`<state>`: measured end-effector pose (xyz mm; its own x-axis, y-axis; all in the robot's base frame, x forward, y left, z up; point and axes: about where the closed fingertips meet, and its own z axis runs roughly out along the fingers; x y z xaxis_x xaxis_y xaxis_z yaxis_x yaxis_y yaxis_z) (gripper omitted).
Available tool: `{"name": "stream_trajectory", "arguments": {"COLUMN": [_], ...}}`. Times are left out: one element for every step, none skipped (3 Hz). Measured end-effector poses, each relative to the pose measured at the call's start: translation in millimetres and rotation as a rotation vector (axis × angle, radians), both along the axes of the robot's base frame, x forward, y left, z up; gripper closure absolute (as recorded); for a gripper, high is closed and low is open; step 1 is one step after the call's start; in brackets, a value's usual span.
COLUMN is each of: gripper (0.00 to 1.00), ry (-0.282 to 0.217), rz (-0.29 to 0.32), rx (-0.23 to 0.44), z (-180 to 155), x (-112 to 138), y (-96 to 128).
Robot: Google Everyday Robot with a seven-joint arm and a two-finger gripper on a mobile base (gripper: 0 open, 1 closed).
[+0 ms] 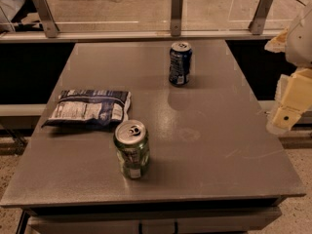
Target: Knock green can over
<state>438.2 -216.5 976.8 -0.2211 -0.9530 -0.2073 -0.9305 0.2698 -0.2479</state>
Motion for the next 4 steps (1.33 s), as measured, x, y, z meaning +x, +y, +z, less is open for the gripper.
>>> {"name": "stream_trajectory", "arguments": {"gripper": [0.0,0.0,0.0,0.0], "ry": [0.0,-0.043,-0.102,-0.149], "rz": [0.0,0.024,0.134,0.247], "rx": [0.0,0.064,0.222,0.396], "z": [0.0,-1.0,-10.6,-13.7], "x": [0.0,1.9,9.9,10.6], "y": [0.0,18.2,77.8,145.4]}}
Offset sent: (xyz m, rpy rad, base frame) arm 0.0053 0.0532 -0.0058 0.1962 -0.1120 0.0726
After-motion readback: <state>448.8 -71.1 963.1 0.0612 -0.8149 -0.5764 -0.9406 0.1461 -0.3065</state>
